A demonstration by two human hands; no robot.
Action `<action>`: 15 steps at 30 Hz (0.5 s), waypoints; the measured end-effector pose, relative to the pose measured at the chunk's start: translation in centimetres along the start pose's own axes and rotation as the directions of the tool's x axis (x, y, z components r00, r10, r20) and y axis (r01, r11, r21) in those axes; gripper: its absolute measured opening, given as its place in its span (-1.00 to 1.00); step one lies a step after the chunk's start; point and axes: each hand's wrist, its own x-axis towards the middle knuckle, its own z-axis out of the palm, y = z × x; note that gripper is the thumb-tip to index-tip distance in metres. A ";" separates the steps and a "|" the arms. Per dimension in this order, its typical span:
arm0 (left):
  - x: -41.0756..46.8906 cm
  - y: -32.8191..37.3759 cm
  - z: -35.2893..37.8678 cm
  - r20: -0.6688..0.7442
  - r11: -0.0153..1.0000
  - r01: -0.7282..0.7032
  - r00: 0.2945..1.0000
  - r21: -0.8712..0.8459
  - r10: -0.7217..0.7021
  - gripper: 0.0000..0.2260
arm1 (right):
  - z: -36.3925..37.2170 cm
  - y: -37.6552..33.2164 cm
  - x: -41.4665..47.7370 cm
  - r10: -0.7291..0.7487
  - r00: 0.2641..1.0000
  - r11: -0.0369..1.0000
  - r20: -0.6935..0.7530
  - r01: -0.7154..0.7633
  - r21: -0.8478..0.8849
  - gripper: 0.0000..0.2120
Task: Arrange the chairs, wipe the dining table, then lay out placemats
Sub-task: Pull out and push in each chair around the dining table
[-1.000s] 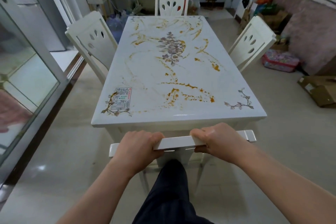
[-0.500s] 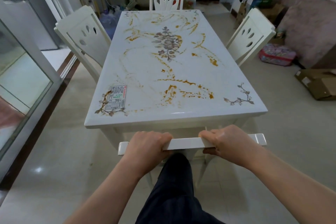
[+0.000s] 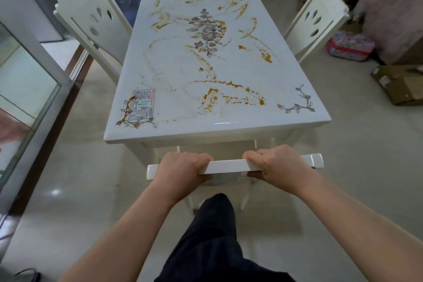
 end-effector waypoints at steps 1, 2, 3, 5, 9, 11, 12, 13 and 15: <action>0.0 0.0 0.0 -0.002 1.000 0.003 1.000 -0.009 -0.003 -0.76 | 0.0 0.0 0.0 0.004 1.000 1.000 -0.002 -0.004 0.005 -0.66; 0.1 -0.1 0.0 -0.004 1.000 0.007 1.000 -0.020 -0.008 -0.76 | 0.0 0.0 0.0 0.005 1.000 1.000 -0.003 -0.005 0.009 -0.66; 0.1 -0.2 0.1 -0.003 0.999 0.012 1.000 -0.029 -0.012 -0.75 | 0.0 -0.1 0.0 0.007 1.000 1.000 -0.005 -0.007 0.013 -0.66; 0.2 -0.5 0.2 -0.006 0.999 0.019 1.000 -0.036 -0.019 -0.74 | 0.0 -0.2 0.3 0.016 1.000 1.000 0.000 -0.016 0.008 -0.66; 0.5 -1.0 0.4 -0.010 0.998 0.016 1.000 -0.059 -0.016 -0.75 | 0.0 -0.3 0.7 0.025 1.000 1.000 0.012 -0.025 0.014 -0.66; 0.5 -0.9 0.4 -0.011 0.997 0.014 1.000 -0.074 -0.015 -0.78 | -0.2 -0.2 0.7 0.017 1.000 1.000 0.020 -0.018 0.017 -0.67; 0.5 -0.8 0.4 -0.016 0.997 0.012 1.000 -0.075 -0.014 -0.80 | -0.2 -0.1 0.8 0.013 1.000 1.000 0.028 -0.013 0.015 -0.67; 0.5 -0.8 0.4 -0.028 0.998 0.003 1.000 -0.061 -0.005 -0.82 | -0.2 -0.1 0.8 0.010 0.999 1.000 0.033 -0.010 0.011 -0.67; 0.5 -0.8 0.3 -0.065 0.999 -0.005 0.998 -0.037 0.002 -0.83 | -0.3 -0.1 0.8 0.005 1.000 1.000 0.028 -0.005 0.015 -0.67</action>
